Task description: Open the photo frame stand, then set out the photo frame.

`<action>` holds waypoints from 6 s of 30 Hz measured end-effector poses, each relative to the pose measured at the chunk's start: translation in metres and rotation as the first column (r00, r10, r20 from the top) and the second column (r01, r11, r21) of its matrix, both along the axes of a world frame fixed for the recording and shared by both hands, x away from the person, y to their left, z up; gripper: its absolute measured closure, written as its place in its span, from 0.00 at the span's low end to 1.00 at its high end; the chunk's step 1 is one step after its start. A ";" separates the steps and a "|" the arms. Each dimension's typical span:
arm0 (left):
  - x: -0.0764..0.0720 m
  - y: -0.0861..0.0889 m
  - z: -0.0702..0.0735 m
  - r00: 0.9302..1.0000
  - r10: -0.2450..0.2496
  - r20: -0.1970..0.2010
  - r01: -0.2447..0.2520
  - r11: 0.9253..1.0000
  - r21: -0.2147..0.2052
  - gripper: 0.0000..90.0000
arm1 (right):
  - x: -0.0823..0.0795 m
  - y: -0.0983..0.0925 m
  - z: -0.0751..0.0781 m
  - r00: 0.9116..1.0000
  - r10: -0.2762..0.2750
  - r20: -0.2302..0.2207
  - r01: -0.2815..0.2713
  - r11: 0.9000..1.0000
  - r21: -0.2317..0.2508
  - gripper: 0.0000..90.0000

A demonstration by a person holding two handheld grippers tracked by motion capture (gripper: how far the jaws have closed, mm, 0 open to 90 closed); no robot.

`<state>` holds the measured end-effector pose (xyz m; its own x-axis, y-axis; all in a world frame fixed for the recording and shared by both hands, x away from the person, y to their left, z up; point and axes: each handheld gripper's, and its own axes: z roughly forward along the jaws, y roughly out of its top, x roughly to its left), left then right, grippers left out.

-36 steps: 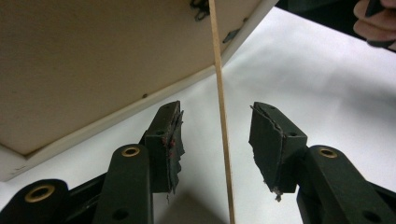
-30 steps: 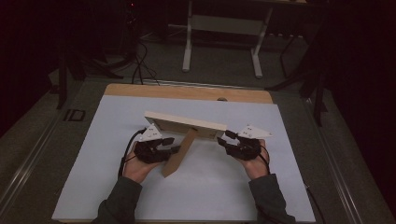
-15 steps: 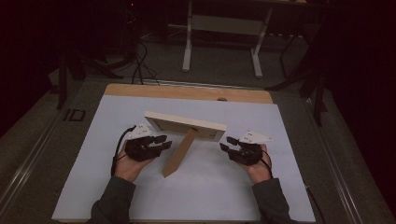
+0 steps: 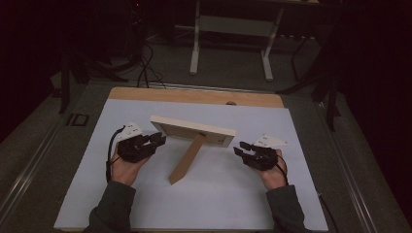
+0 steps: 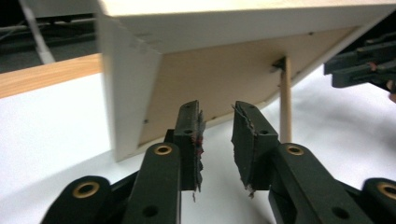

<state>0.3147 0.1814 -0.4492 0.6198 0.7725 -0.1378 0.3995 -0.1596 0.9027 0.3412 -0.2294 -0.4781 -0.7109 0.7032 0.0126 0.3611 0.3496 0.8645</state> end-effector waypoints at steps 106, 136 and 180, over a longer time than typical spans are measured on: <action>0.037 -0.047 0.007 0.998 0.065 -0.026 -0.063 0.996 0.067 1.00 | 0.034 0.019 0.020 0.997 0.039 -0.063 -0.033 0.996 0.088 1.00; 0.041 -0.057 0.011 0.998 0.051 -0.029 -0.050 0.997 0.060 1.00 | 0.043 0.030 0.024 0.997 0.046 -0.063 -0.040 0.995 0.095 1.00; 0.040 -0.083 0.022 1.000 0.003 -0.012 -0.002 0.996 0.091 1.00 | 0.024 0.049 0.034 0.989 0.144 -0.034 -0.141 0.986 0.090 1.00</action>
<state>0.3545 0.0982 -0.4268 0.6168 0.7836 -0.0742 0.4107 -0.2401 0.8796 0.3649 -0.1807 -0.4446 -0.8015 0.5896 0.1000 0.3480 0.3239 0.8798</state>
